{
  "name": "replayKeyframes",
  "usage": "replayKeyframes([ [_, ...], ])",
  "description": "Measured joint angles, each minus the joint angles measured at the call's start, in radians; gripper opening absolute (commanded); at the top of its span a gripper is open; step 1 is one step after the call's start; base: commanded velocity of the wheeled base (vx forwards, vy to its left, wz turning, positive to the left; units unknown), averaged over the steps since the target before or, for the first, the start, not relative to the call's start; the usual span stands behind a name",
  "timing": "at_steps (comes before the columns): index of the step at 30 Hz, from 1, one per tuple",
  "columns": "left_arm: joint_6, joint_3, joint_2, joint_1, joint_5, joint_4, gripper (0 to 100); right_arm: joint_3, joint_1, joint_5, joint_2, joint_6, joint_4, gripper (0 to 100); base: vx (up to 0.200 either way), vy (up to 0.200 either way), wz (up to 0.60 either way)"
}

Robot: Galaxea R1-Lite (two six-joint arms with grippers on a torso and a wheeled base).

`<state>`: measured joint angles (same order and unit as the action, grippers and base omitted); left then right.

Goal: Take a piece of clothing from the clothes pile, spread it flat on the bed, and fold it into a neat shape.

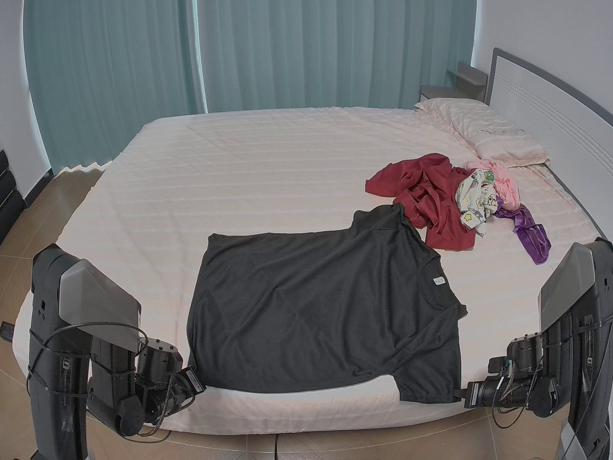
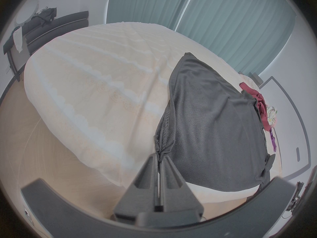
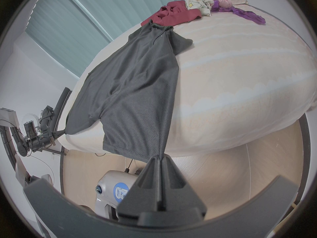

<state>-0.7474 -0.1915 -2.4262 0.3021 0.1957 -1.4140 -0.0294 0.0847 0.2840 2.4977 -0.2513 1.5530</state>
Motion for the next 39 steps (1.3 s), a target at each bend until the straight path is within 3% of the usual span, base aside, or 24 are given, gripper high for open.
replayKeyframes([
  [7, 0.003, 0.011, 0.009, -0.002, 0.002, -0.011, 0, 0.011, -0.031, -0.001, -0.036, -0.01, -0.041, 0, 0.0, 0.0, 0.0],
  [23, 0.162, 0.142, 0.034, -0.004, 0.008, -0.138, 0, 0.012, -0.036, -0.01, -0.298, 0.02, -0.52, 0, 0.0, 0.0, 0.0],
  [28, 0.191, 0.168, 0.037, -0.002, 0.012, -0.139, 0, 0.012, -0.032, -0.057, -0.357, 0.032, -0.609, 0, 0.0, 0.0, 0.0],
  [39, 0.223, 0.174, 0.047, -0.002, 0.05, -0.075, 0, 0.012, 0.001, -0.109, -0.41, 0.038, -0.67, 0, 0.0, 0.0, 0.0],
])
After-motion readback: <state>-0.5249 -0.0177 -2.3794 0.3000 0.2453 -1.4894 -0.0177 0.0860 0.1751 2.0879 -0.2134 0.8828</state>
